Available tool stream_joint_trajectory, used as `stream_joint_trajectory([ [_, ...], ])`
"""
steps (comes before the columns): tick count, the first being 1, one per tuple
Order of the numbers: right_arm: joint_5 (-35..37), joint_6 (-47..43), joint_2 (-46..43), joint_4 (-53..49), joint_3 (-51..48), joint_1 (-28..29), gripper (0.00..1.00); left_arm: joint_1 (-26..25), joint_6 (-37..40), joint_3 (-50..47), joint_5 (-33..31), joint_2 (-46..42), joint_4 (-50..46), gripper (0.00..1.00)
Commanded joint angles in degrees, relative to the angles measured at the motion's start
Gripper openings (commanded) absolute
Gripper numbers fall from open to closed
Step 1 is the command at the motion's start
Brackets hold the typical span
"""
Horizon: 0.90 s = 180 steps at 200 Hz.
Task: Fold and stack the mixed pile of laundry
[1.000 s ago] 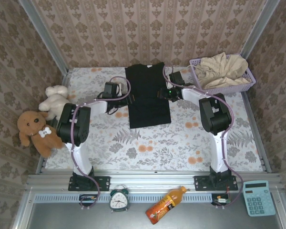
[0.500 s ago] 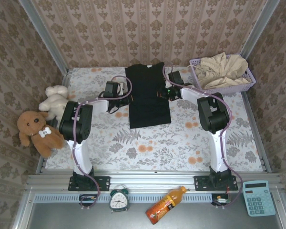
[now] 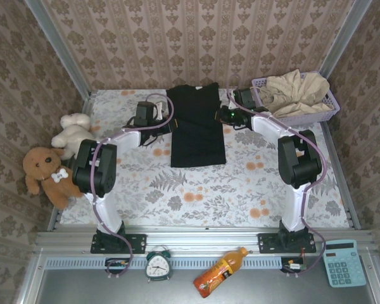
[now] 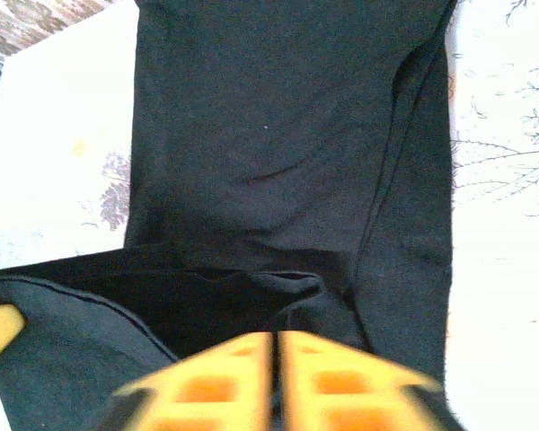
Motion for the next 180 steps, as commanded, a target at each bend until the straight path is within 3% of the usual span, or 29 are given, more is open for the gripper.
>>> stream_joint_trajectory([
  [1,-0.7,-0.4,3.7,-0.2,0.4,0.1,0.45,0.5,-0.3,1.4,-0.8,2.6,-1.7,0.24],
  [90,-2.6,0.8,12.5,0.2,6.6,3.4,0.46,1.9,-3.3,0.0,-0.9,4.2,-0.4,0.27],
  [116,-2.4,1.0,13.8,0.0,7.9,3.4,0.45,2.3,-2.9,-0.3,-1.6,4.2,-0.8,0.35],
  [136,-2.4,0.9,14.5,-0.3,8.7,3.4,0.35,2.2,-2.6,0.3,-1.7,5.2,-1.5,0.43],
  [155,-2.3,0.7,14.8,-1.2,9.7,3.4,0.15,2.2,-2.6,0.9,-1.8,6.6,-1.7,0.43],
  [174,-1.6,0.4,13.8,-1.4,9.2,3.3,0.00,2.2,-2.9,1.4,-1.3,7.6,-1.3,0.42],
  [180,-1.5,0.3,13.4,-1.4,9.0,3.3,0.00,2.2,-3.2,1.4,-1.0,7.8,-0.9,0.40],
])
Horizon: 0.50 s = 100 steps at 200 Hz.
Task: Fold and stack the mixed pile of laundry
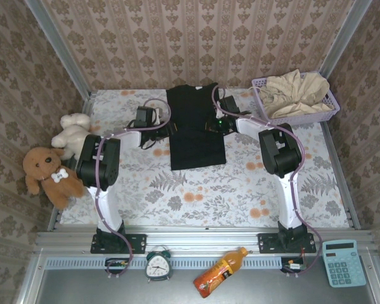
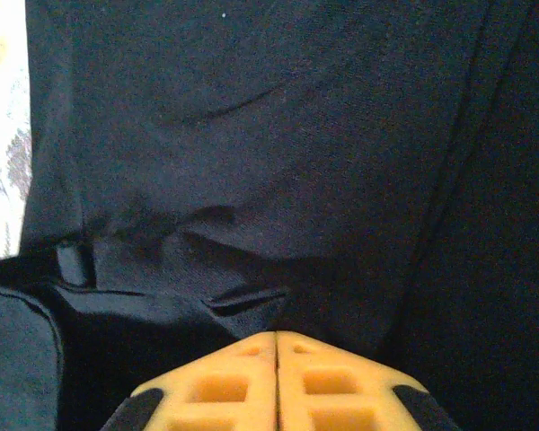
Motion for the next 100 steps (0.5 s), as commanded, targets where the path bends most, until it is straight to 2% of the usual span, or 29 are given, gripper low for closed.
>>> stream_joint_trajectory([
  [1,-0.2,-0.2,-0.6,-1.1,1.1,-0.3,0.00,0.3,-0.2,1.4,0.4,2.3,-0.2,0.39],
  [11,-0.2,-0.2,-1.4,-1.1,0.7,-0.5,0.00,0.2,-0.8,1.4,1.1,2.4,0.8,0.31],
  [28,0.3,0.1,-3.8,-1.4,-0.8,-0.7,0.00,0.2,-2.1,1.5,2.8,1.8,1.9,0.05],
  [34,0.7,0.2,-5.1,-1.0,-1.9,-0.8,0.00,0.1,-2.5,1.3,3.5,1.0,2.3,0.00],
  [69,3.8,0.3,-13.1,-0.2,-8.3,-1.4,0.00,-1.2,-0.1,0.7,1.4,-5.0,-0.3,0.00],
  [100,4.7,0.9,-15.9,0.4,-10.5,-2.8,0.00,-1.9,1.6,2.8,2.5,-4.4,-1.3,0.06],
])
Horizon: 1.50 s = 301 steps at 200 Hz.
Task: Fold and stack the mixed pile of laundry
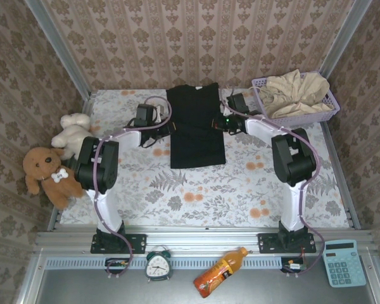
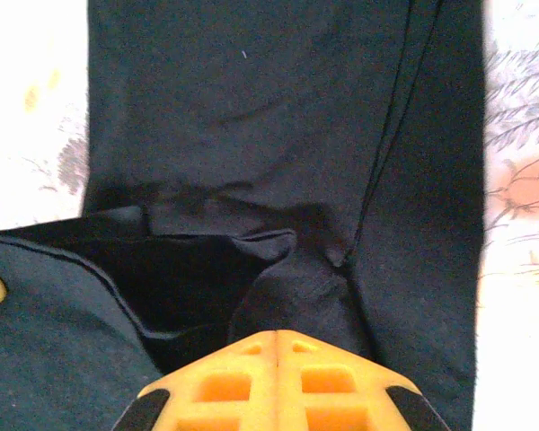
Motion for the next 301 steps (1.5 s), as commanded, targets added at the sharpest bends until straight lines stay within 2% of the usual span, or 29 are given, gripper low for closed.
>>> stream_joint_trajectory([
  [1,2.1,0.9,-3.4,0.4,-1.6,-1.1,0.00,-0.7,2.6,2.6,1.0,-0.8,-0.9,0.06],
  [31,0.8,1.0,-1.4,0.3,-0.2,-1.7,0.00,-0.6,3.4,5.8,1.2,3.4,-2.3,0.13],
  [38,0.2,1.0,-0.6,0.6,0.0,-1.7,0.07,-0.5,3.4,6.6,1.1,4.4,-3.2,0.13],
  [47,-0.9,0.9,0.5,1.4,0.2,-1.6,0.22,-0.5,3.2,6.6,1.1,5.5,-3.2,0.14],
  [58,-1.4,0.8,1.9,1.7,0.5,-1.2,0.28,-0.4,2.5,6.0,0.9,6.1,-2.7,0.15],
  [68,-1.7,0.8,3.2,1.8,1.1,-0.7,0.39,-0.3,2.1,5.6,0.5,6.5,-2.6,0.15],
  [92,-1.5,1.3,6.3,1.8,3.0,0.8,0.49,-0.1,1.4,4.2,0.0,6.1,-2.4,0.15],
  [122,-1.5,2.6,10.8,0.9,7.3,2.0,0.51,0.3,1.1,2.8,-0.3,5.0,-2.0,0.15],
  [150,-1.6,3.1,13.5,0.0,10.2,3.3,0.49,0.4,1.1,2.6,-0.1,4.8,-2.2,0.15],
  [158,-1.7,3.2,14.0,-0.3,10.7,3.3,0.42,0.4,1.1,2.6,-0.1,4.9,-2.1,0.15],
  [176,-1.2,3.7,13.2,0.3,9.6,3.2,0.16,0.6,0.9,2.5,0.1,5.0,-1.9,0.15],
  [192,0.1,3.6,10.8,0.5,7.9,2.8,0.03,0.6,0.8,2.4,0.2,4.9,-1.9,0.15],
  [251,3.8,1.8,1.1,-0.9,2.5,1.7,0.00,1.0,0.7,2.3,-0.1,3.1,-1.9,0.15],
  [292,4.9,2.1,2.3,-0.3,4.3,0.0,0.00,1.0,1.1,4.4,-0.3,2.8,-1.3,0.17],
  [301,5.5,2.0,3.6,-0.7,5.5,-0.5,0.03,1.0,1.4,5.7,-0.5,3.7,-1.4,0.18],
])
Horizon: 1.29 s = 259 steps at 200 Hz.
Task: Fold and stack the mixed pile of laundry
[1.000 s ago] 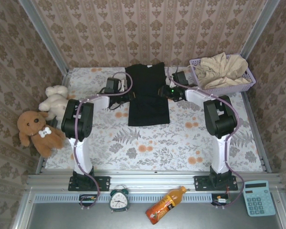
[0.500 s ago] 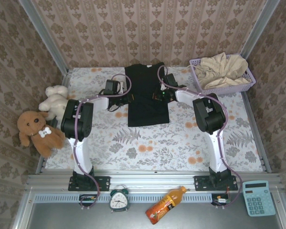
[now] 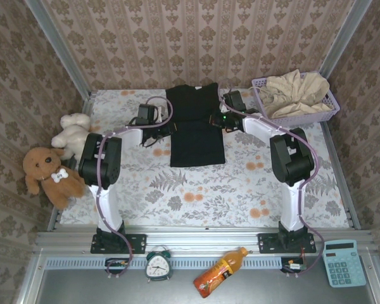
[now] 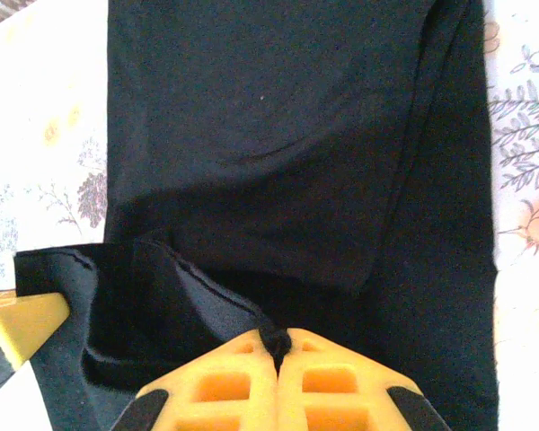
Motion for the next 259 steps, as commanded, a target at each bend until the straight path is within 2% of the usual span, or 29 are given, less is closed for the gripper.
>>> stream_joint_trajectory([
  [1,2.9,-0.6,1.8,-0.9,2.4,-1.8,0.03,0.5,0.1,2.8,-0.5,-0.7,0.2,0.18],
  [13,3.0,-0.4,4.1,-1.1,4.4,-2.5,0.13,0.5,0.3,4.8,-1.2,1.5,-0.2,0.24],
  [16,3.0,-0.3,4.8,-0.9,4.9,-2.6,0.19,0.6,0.3,5.5,-1.1,1.9,-0.3,0.27],
  [20,3.0,0.0,5.7,-0.5,5.4,-2.8,0.30,0.7,0.2,6.3,-0.8,3.0,-0.6,0.33],
  [26,2.6,0.4,7.1,-0.3,6.6,-3.2,0.52,0.8,0.2,7.5,-0.9,4.1,-1.3,0.47],
  [28,2.2,0.6,7.5,-0.3,7.0,-3.4,0.56,0.8,0.2,8.0,-1.1,4.4,-1.7,0.50],
  [41,-0.7,1.6,8.9,1.4,8.1,-4.4,0.60,1.0,0.4,8.8,-2.6,4.8,-2.8,0.56],
  [47,-1.5,2.1,8.4,3.2,7.3,-4.8,0.66,1.0,0.4,7.9,-4.1,3.8,-2.5,0.58],
  [58,-1.4,1.4,6.6,4.9,5.1,-5.1,0.71,1.0,0.4,5.6,-7.1,1.4,-2.2,0.54],
  [70,-0.7,-0.5,4.2,4.4,3.3,-5.0,0.70,1.0,0.7,2.7,-10.4,-1.9,-2.3,0.47],
  [88,-1.2,-1.9,0.9,2.7,0.2,-5.0,0.64,0.3,1.3,-0.1,-15.5,-6.3,-4.9,0.45],
  [96,-2.2,-1.9,-0.6,2.9,-1.7,-4.9,0.51,-0.5,1.6,-0.8,-16.5,-7.9,-5.7,0.48],
  [109,-4.7,-1.6,-2.8,4.2,-4.9,-4.5,0.23,-2.0,1.7,-2.2,-13.9,-9.8,-3.2,0.47],
  [117,-5.4,-1.3,-3.5,4.5,-6.1,-3.9,0.07,-3.0,1.0,-2.3,-11.3,-9.8,-1.4,0.40],
  [121,-5.7,-1.3,-3.7,4.5,-6.4,-3.6,0.00,-3.4,0.4,-2.1,-9.4,-9.5,-0.4,0.33],
  [135,-6.4,-0.7,-2.8,4.6,-6.4,-2.5,0.00,-4.2,-2.2,-1.0,-3.1,-6.5,4.0,0.00],
  [158,-8.8,2.2,1.6,5.0,-4.0,-1.6,0.00,-4.5,-7.0,1.5,0.7,0.1,8.0,0.00],
  [191,-8.1,5.2,7.6,5.9,-0.7,-1.5,0.00,-3.7,-7.0,2.7,-4.7,6.0,6.5,0.00],
  [204,-5.4,5.9,9.6,5.9,1.1,-1.8,0.00,-2.7,-7.0,2.9,-6.6,7.6,6.1,0.00],
  [225,-1.8,8.4,12.1,6.0,3.2,-3.6,0.00,-0.8,-6.8,3.0,-10.9,8.9,3.9,0.00],
  [259,-0.2,7.5,10.8,5.7,3.3,-4.7,0.00,-0.1,-6.7,1.4,-9.3,5.8,2.8,0.00],
])
